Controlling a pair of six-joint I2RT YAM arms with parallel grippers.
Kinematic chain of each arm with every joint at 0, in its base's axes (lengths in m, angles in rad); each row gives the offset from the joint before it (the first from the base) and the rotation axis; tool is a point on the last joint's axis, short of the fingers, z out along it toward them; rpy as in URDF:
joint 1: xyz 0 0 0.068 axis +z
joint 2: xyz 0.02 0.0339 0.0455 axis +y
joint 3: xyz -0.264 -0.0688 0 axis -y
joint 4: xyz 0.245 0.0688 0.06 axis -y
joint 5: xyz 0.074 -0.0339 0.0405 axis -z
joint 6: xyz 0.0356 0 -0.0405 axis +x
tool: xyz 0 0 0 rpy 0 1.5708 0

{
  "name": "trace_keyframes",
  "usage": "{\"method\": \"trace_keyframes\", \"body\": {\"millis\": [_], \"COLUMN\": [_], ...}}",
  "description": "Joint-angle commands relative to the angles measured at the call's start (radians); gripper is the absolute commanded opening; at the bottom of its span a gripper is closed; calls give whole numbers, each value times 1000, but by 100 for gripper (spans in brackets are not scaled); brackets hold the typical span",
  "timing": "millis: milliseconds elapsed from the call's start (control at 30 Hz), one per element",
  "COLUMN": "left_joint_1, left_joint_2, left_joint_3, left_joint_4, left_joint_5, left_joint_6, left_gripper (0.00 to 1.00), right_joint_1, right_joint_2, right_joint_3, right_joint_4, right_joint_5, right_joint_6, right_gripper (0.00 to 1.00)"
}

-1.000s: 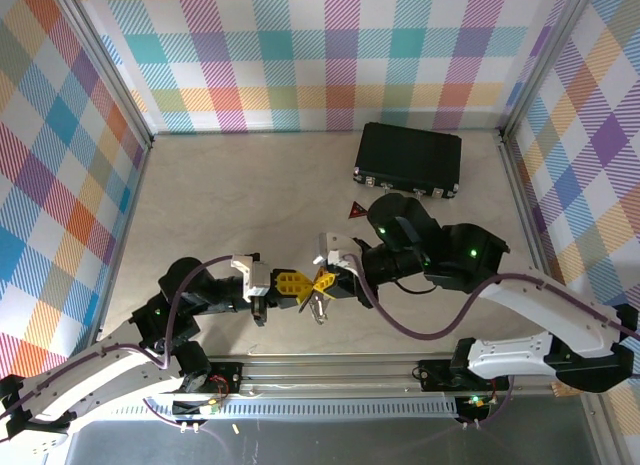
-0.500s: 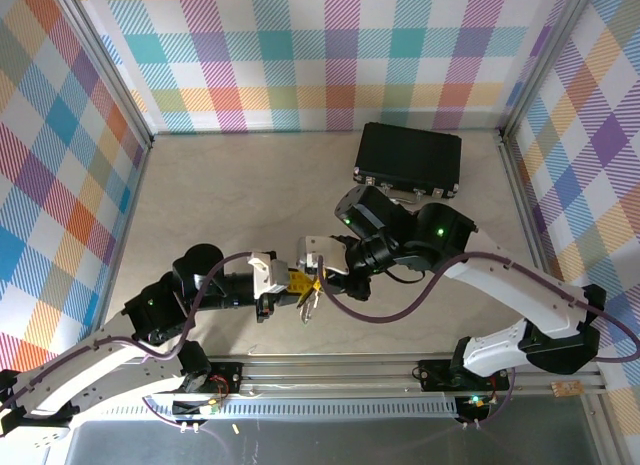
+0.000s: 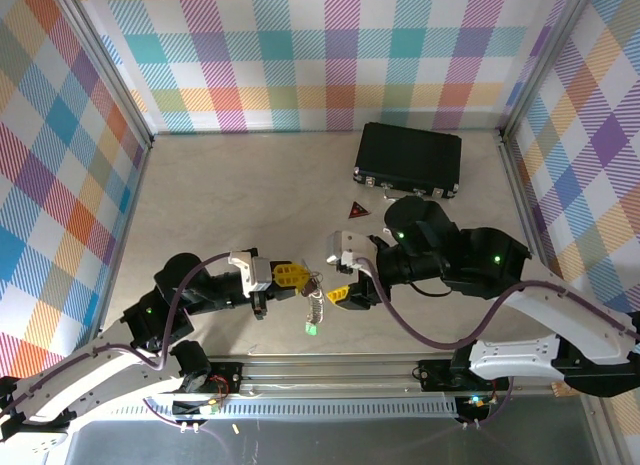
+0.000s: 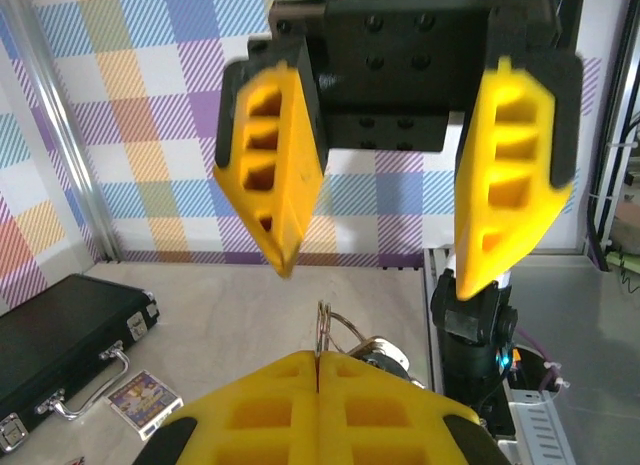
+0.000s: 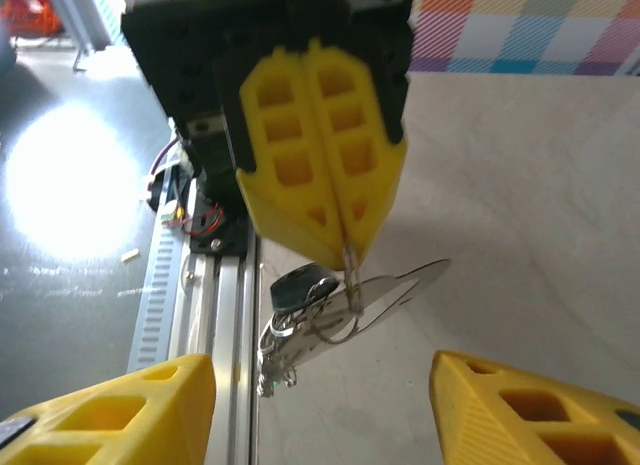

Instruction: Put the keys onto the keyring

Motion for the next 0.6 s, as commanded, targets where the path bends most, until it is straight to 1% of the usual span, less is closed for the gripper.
{"method": "trace_keyframes", "body": {"millis": [0, 100, 167, 267, 433, 567], "left_joint_1": [-7, -7, -7, -7, -7, -7], "left_joint_2": [-14, -11, -8, -11, -19, -18], "left_joint_3": [-23, -32, -36, -41, -66, -77], "left_joint_4": [119, 141, 150, 166, 241, 277], "left_joint_5": [-43, -25, 6, 50, 115, 135], "left_joint_6": [-23, -29, -30, -35, -69, -92], "left_gripper": [0, 0, 0, 0, 0, 0], "right_joint_1": [5, 5, 4, 4, 4, 4], "right_joint_2": [-16, -25, -13, -4, -31, -32], "right_joint_3": [-49, -83, -80, -74, -98, -99], "right_joint_4": [125, 178, 176, 170, 199, 195], "right_joint_5": [40, 49, 37, 5, -41, -56], "right_joint_6": [87, 109, 106, 96, 90, 84], "right_gripper": [63, 65, 63, 55, 43, 33]}}
